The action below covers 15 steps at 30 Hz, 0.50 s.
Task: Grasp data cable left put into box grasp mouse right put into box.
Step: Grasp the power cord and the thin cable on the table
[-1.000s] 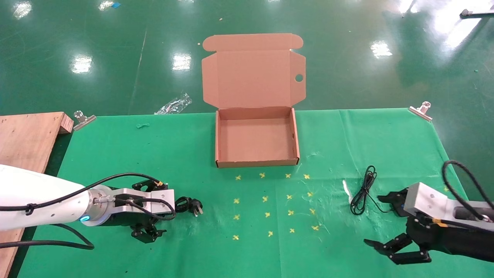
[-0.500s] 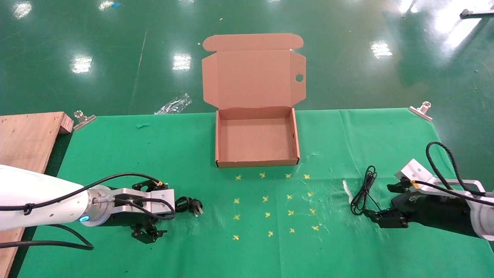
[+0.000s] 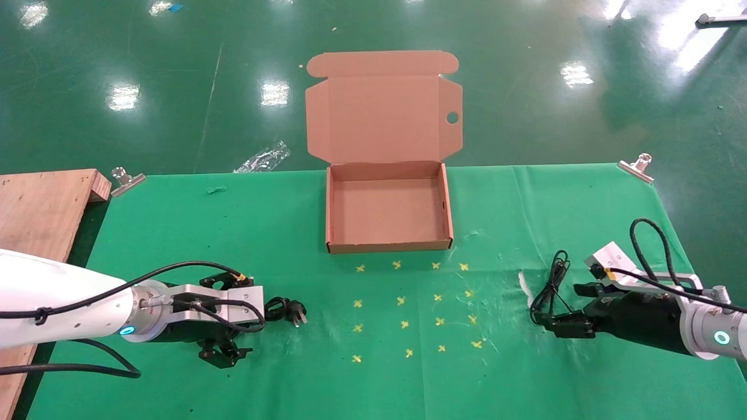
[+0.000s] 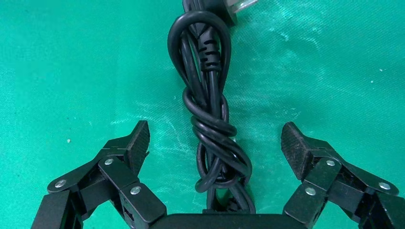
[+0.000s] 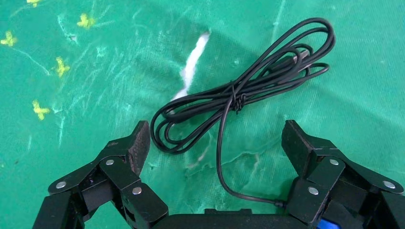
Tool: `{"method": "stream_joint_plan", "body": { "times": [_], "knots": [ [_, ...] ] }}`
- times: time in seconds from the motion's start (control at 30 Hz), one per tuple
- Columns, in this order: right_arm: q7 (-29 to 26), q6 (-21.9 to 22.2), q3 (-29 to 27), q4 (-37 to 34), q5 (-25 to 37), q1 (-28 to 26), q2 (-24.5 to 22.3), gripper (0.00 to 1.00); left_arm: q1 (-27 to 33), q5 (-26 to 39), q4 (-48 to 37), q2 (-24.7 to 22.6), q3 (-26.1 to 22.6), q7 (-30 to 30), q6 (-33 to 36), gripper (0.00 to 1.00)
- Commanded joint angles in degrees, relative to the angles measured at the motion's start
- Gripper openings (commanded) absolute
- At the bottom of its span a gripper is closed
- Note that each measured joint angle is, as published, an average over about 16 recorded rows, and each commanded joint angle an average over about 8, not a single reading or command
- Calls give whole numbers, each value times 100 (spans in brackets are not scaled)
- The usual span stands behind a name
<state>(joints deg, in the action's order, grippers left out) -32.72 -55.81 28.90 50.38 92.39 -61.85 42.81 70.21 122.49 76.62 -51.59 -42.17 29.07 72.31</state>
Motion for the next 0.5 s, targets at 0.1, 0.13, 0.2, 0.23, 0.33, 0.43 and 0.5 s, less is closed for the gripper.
{"method": "stream_joint_plan", "body": {
  "times": [0.1, 0.13, 0.2, 0.23, 0.33, 0.43, 0.5],
  "knots": [
    [-10, 1, 28, -85, 53, -38, 38, 5, 0, 1, -1, -1, -1, -1, 0, 18],
    [-8, -1, 26, -76, 47, -36, 34, 0, 0, 1, -1, -1, 0, 0, 0, 5],
    [-4, -4, 21, -56, 33, -31, 26, 0, -1, 0, -1, 0, 1, 0, 0, 0],
    [-1, -5, 18, -47, 26, -28, 22, 0, -1, 0, -1, 0, 1, 0, 0, 0],
    [4, -9, 11, -23, 9, -17, 11, 0, -1, -1, -1, 1, 2, 1, 0, 0],
    [9, -12, 4, -3, -4, -8, 2, 0, -1, -2, -1, 2, 3, 1, 0, 0],
    [11, -13, 1, 8, -13, -4, -3, 0, -1, -3, -1, 2, 3, 1, 0, 0]
  ]
}}
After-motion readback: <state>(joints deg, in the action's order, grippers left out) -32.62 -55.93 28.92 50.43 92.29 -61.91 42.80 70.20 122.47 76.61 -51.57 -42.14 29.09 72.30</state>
